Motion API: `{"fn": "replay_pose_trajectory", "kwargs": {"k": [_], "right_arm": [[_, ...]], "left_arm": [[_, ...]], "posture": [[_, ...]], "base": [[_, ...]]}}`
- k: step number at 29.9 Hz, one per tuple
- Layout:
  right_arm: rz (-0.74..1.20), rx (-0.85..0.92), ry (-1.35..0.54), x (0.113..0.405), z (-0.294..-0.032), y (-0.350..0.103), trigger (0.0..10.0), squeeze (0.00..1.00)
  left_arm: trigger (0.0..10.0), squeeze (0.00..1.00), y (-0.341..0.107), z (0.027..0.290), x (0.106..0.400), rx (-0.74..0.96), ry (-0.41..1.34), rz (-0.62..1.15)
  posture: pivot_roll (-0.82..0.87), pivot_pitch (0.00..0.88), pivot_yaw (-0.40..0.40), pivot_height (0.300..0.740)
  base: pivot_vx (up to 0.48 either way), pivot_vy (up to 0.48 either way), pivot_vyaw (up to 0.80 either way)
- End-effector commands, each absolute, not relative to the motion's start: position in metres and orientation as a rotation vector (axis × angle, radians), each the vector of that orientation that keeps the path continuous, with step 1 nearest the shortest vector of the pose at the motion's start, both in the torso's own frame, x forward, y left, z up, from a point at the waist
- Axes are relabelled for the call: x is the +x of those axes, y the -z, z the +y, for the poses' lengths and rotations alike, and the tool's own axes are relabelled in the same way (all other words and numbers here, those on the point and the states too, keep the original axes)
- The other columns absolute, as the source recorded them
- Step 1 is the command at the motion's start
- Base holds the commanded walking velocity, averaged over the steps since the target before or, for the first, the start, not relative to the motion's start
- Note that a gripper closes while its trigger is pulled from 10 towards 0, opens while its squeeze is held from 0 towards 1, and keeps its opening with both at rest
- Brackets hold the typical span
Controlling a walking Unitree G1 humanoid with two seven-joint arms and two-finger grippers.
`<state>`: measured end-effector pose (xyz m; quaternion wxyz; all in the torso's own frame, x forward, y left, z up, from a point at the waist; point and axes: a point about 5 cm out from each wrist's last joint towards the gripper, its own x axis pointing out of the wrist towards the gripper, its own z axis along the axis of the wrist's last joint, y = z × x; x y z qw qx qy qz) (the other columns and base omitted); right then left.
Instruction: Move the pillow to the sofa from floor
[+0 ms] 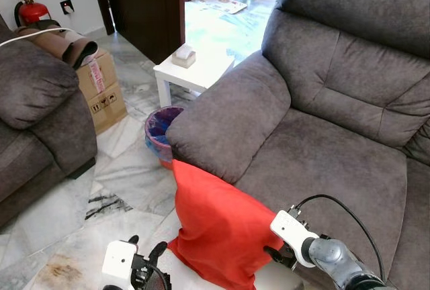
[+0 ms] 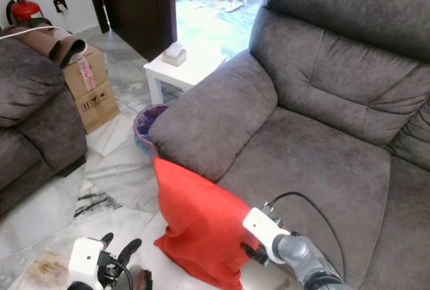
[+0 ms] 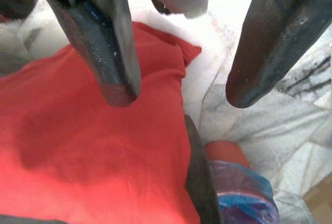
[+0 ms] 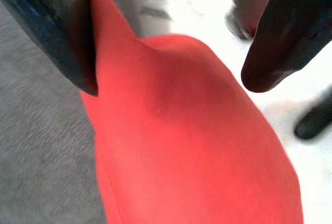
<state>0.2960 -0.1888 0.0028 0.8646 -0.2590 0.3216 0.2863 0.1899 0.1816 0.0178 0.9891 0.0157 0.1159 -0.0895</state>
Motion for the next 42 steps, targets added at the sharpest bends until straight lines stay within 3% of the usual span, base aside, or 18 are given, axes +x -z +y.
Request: {"fn": "replay_pose_trajectory", "kwargs": {"k": [1,3,16,17,18,26,42], "right_arm": [[0.681,-0.467,-0.578,0.290,-0.188,0.003,10.0,0.00],[0.654,-0.368,-0.537,0.292,-0.185,0.002,10.0,0.00],[0.621,-0.249,-0.468,0.284,-0.176,0.010,10.0,0.00],[0.615,-0.228,-0.462,0.284,-0.176,0.010,9.2,0.00],[0.597,-0.212,-0.455,0.284,-0.176,0.009,0.0,0.00],[0.560,-0.143,-0.383,0.283,-0.180,0.009,0.0,0.00],[0.524,-0.177,-0.391,0.285,-0.184,0.004,0.0,0.00]], "left_arm": [[10.0,0.00,-0.016,0.183,0.184,0.041,0.189,0.259],[10.0,0.00,-0.017,0.185,0.180,0.045,0.184,0.263],[10.0,0.00,-0.021,0.185,0.174,0.047,0.186,0.274],[10.0,0.00,-0.022,0.184,0.174,0.047,0.187,0.274],[10.0,0.00,-0.022,0.184,0.174,0.047,0.188,0.275],[10.0,0.00,-0.023,0.184,0.174,0.045,0.181,0.274],[10.0,0.00,-0.025,0.185,0.179,0.044,0.185,0.271]], "posture": [[0.21,0.213,-0.062,0.650],[0.22,0.224,-0.060,0.650],[0.22,0.240,-0.051,0.650],[0.22,0.240,-0.051,0.650],[0.22,0.244,-0.050,0.650],[0.22,0.240,-0.052,0.650],[0.21,0.230,-0.053,0.650]], "base": [[0.000,0.000,0.00],[0.000,0.000,0.00],[0.000,0.000,0.00],[0.000,0.000,0.00],[0.000,0.000,0.00],[0.000,0.000,0.00],[0.000,0.000,0.00]]}}
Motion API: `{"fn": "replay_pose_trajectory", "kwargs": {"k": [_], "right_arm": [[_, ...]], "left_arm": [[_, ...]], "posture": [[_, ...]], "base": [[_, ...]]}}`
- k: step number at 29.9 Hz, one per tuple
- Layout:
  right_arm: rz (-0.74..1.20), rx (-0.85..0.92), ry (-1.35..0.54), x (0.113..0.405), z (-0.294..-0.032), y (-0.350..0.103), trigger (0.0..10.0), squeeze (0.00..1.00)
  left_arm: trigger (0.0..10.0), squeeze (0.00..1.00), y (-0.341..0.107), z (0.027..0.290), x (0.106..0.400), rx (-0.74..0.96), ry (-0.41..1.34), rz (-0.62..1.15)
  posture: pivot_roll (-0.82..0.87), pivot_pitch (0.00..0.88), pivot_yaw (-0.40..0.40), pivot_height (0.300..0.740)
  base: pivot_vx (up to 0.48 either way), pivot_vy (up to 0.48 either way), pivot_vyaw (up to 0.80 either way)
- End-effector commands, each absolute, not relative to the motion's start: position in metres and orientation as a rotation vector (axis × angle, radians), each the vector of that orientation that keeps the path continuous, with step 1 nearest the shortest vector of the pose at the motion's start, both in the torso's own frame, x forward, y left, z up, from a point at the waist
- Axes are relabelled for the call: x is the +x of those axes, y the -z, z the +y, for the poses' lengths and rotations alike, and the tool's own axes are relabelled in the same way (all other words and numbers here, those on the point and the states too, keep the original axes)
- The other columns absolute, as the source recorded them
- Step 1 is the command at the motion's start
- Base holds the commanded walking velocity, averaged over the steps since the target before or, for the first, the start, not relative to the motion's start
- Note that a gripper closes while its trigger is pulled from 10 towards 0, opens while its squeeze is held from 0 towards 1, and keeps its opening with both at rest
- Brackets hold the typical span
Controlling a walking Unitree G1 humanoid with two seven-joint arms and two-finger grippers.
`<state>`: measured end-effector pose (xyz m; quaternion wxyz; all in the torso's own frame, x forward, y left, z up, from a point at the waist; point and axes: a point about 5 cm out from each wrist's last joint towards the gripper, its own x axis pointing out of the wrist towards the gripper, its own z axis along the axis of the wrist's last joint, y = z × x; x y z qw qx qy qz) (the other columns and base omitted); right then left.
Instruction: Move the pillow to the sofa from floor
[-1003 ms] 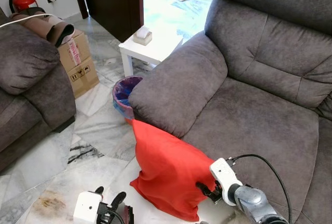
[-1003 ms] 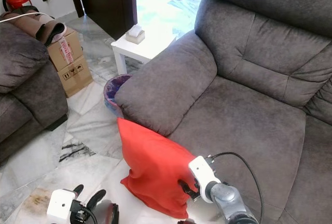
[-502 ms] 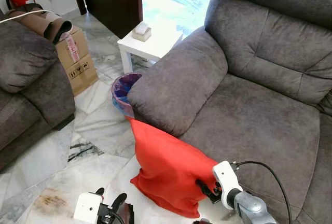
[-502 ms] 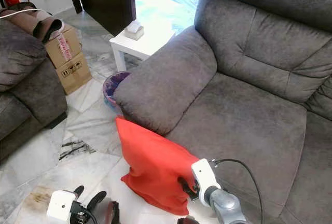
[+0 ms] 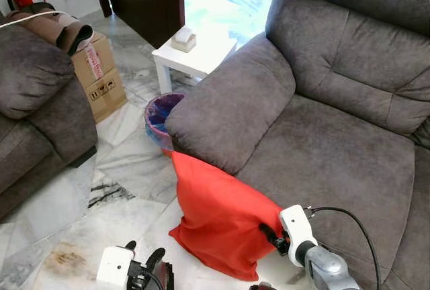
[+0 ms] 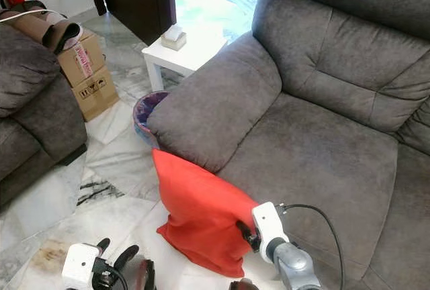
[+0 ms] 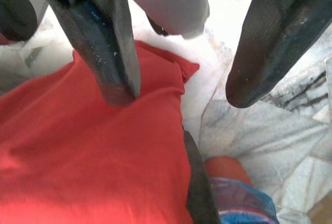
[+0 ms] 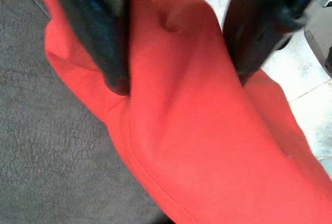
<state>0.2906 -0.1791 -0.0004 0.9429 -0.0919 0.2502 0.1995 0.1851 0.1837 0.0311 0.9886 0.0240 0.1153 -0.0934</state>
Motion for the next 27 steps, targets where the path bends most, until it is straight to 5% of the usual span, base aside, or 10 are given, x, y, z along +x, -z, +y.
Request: {"fn": "replay_pose_trajectory", "kwargs": {"k": [1,27], "right_arm": [[0.524,-0.172,-0.397,0.285,-0.184,0.004,0.0,0.00],[0.536,-0.129,-0.419,0.275,-0.168,0.015,0.0,0.00]], "left_arm": [[10.0,0.00,-0.025,0.185,0.180,0.044,0.185,0.271],[10.0,0.00,-0.026,0.181,0.189,0.038,0.203,0.264]], "posture": [[0.21,0.229,-0.052,0.650],[0.19,0.192,-0.050,0.650]], "base": [[0.000,0.000,0.00],[0.000,0.000,0.00]]}}
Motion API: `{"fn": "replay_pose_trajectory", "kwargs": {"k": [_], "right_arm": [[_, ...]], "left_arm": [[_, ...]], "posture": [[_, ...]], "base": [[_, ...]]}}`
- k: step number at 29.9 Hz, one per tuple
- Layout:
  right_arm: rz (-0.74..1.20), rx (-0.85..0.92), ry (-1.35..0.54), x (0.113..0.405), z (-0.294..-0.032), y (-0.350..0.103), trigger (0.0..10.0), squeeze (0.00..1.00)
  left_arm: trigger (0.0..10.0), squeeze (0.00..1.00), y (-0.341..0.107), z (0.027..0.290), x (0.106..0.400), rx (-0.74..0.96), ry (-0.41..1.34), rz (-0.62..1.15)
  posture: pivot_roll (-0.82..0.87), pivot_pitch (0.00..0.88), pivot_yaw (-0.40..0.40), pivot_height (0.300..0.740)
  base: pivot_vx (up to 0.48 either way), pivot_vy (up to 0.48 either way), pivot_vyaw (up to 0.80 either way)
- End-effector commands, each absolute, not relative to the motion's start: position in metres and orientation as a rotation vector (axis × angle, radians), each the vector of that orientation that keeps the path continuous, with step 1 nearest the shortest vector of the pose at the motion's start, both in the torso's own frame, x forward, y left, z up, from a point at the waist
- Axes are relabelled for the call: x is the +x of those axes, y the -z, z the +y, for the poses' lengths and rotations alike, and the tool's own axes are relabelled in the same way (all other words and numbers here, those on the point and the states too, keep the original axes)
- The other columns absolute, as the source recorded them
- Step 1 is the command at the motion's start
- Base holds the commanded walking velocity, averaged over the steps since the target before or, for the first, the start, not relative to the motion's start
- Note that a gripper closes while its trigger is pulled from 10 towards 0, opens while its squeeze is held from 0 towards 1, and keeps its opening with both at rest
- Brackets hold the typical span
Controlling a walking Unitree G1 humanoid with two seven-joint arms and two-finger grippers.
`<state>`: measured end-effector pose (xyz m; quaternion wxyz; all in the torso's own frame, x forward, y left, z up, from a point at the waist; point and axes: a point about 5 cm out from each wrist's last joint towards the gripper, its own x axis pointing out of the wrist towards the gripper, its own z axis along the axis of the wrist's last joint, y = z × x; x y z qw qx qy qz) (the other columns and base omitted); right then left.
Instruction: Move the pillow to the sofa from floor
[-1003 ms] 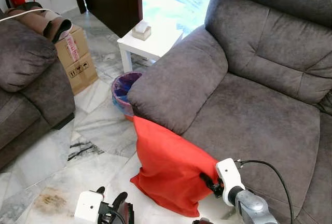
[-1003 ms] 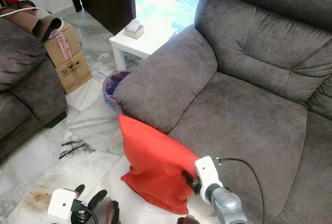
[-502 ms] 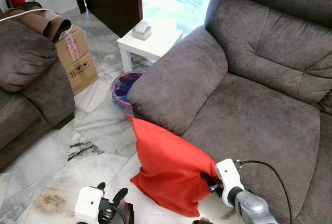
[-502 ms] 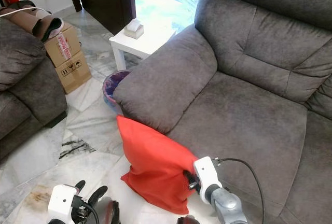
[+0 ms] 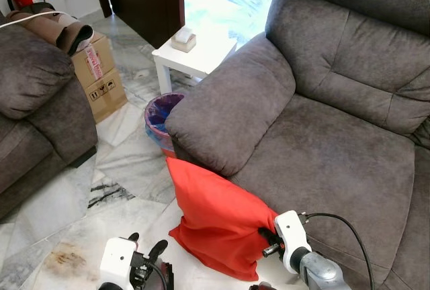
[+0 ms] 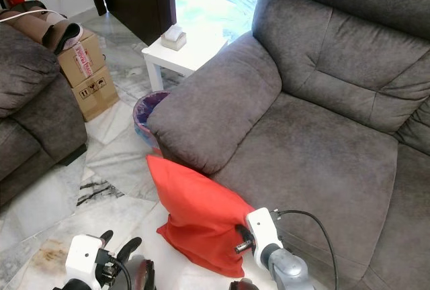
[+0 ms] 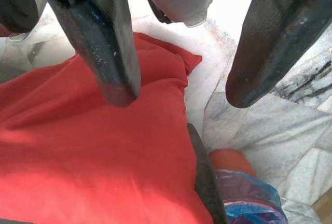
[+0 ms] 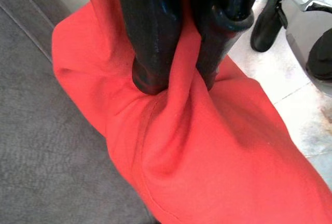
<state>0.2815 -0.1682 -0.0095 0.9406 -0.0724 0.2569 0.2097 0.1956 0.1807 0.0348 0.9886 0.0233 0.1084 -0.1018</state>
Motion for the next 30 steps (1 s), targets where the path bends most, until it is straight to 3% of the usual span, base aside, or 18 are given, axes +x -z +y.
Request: {"fn": "replay_pose_trajectory", "kwargs": {"k": [1,29,30], "right_arm": [[0.533,-0.126,-0.420,0.275,-0.167,0.015,0.0,0.00],[0.402,0.113,-0.231,0.274,-0.157,0.013,0.0,0.00],[0.392,0.123,-0.217,0.275,-0.158,0.011,0.6,0.00]], "left_arm": [[10.0,0.00,-0.025,0.181,0.189,0.038,0.203,0.264],[10.0,0.00,-0.019,0.180,0.212,0.045,0.239,0.248],[10.0,0.00,-0.019,0.180,0.213,0.044,0.239,0.246]], "posture": [[0.19,0.191,-0.049,0.650],[0.12,0.093,-0.025,0.650],[0.12,0.093,-0.024,0.650]], "base": [[0.000,0.000,0.00],[0.000,0.000,0.00],[0.000,0.000,0.00]]}}
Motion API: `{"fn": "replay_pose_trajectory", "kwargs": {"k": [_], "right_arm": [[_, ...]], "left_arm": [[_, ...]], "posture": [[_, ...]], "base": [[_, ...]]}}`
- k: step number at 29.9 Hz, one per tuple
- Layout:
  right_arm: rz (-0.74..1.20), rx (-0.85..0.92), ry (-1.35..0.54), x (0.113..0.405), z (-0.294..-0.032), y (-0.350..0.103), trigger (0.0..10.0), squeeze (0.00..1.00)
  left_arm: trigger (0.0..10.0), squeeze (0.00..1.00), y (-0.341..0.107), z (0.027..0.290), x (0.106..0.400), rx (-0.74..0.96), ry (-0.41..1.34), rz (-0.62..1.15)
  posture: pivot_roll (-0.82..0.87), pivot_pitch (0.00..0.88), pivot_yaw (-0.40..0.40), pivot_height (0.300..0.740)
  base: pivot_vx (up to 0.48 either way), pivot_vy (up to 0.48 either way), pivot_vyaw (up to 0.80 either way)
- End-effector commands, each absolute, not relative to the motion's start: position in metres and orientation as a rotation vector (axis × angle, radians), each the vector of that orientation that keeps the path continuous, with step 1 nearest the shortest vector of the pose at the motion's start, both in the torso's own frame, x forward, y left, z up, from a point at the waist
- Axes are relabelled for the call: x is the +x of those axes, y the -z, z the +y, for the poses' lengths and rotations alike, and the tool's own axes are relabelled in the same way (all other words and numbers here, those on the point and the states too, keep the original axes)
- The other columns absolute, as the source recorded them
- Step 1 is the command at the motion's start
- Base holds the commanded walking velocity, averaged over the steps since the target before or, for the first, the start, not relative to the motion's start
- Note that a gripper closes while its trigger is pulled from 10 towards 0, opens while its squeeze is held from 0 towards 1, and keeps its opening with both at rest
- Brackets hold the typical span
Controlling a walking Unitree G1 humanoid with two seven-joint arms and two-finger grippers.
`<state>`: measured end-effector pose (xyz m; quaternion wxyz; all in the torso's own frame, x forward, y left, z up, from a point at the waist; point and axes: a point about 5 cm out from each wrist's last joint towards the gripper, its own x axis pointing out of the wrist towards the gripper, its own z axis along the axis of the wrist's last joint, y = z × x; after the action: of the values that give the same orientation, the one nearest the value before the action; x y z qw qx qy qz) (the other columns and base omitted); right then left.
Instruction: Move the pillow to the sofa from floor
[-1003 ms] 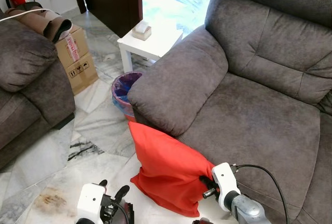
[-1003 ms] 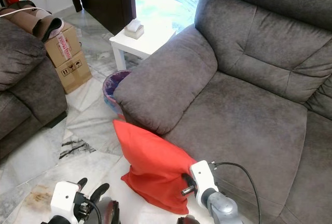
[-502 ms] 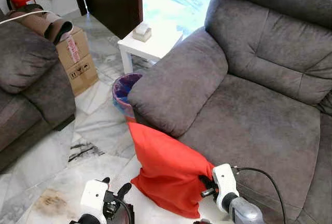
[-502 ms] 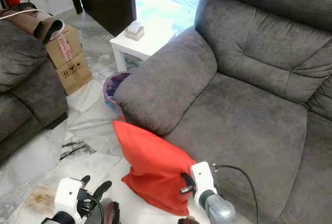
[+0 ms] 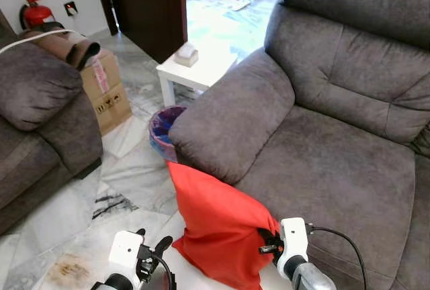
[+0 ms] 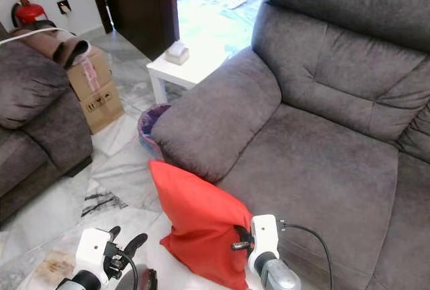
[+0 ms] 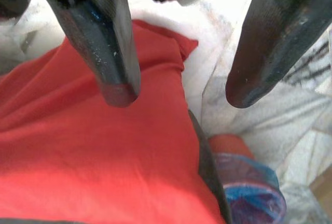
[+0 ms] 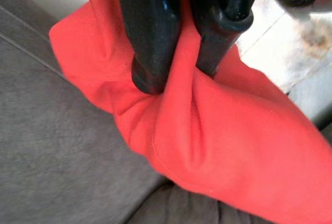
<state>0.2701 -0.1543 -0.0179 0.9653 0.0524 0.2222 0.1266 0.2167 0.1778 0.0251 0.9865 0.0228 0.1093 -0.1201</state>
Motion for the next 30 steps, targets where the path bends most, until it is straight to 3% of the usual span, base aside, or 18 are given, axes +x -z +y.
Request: {"fn": "replay_pose_trajectory", "kwargs": {"k": [1,7,12,30], "right_arm": [[0.363,0.145,-0.184,0.276,-0.160,0.009,10.0,0.00],[0.368,0.169,-0.076,0.277,-0.170,0.009,10.0,0.00],[0.318,0.190,-0.092,0.277,-0.171,0.005,10.0,0.00],[0.303,0.187,-0.167,0.279,-0.165,0.002,10.0,0.00]], "left_arm": [[10.0,0.00,-0.019,0.180,0.215,0.044,0.238,0.243],[10.0,0.00,-0.019,0.179,0.220,0.041,0.239,0.236],[10.0,0.00,-0.020,0.176,0.223,0.042,0.251,0.227],[10.0,0.00,-0.023,0.176,0.226,0.070,0.274,0.218]], "posture": [[0.12,0.094,-0.024,0.650],[0.10,0.099,-0.020,0.650],[0.09,0.105,-0.014,0.650],[0.10,0.114,-0.011,0.740]], "base": [[0.000,0.000,0.00],[0.000,0.000,0.00],[0.000,0.000,0.00],[0.000,0.000,0.00]]}}
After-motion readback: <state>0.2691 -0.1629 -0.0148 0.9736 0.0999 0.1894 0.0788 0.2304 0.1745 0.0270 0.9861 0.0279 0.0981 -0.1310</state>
